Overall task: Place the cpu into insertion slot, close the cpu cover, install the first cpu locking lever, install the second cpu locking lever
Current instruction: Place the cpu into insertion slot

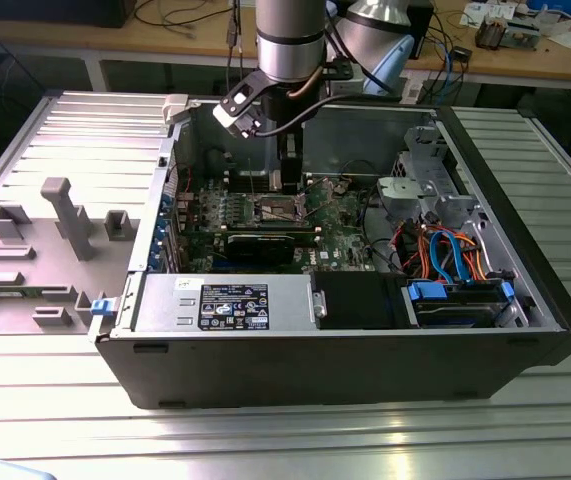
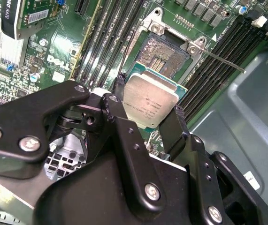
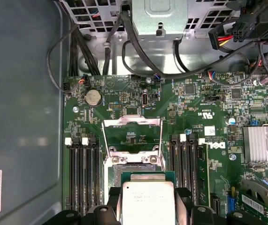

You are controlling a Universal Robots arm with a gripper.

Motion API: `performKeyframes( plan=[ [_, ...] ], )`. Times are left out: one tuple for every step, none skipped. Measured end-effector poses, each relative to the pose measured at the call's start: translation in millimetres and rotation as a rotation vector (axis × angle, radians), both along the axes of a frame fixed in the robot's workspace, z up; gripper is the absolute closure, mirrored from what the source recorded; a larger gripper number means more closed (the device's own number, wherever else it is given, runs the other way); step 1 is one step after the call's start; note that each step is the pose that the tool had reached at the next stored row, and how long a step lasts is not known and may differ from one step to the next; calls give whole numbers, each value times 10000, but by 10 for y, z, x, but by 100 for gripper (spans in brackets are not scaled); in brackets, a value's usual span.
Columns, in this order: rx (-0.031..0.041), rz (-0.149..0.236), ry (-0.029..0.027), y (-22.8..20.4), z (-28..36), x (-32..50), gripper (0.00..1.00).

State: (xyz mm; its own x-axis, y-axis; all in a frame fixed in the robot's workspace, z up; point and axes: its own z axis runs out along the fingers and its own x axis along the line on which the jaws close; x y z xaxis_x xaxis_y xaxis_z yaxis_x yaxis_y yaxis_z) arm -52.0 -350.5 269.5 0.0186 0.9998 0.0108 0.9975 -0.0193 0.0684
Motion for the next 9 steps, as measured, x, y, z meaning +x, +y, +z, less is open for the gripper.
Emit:
performKeyframes(
  plan=[
    [0,0,0,0,-2,0,45],
    [0,0,0,0,-2,0,45],
    [0,0,0,0,-2,0,45],
    [0,0,0,0,-2,0,45],
    [0,1,0,0,-2,0,45],
    [0,0,1,0,-2,0,45],
    [0,0,0,0,-2,0,45],
    [0,0,0,0,-2,0,45],
    [0,0,0,0,-2,0,45]
  ],
)
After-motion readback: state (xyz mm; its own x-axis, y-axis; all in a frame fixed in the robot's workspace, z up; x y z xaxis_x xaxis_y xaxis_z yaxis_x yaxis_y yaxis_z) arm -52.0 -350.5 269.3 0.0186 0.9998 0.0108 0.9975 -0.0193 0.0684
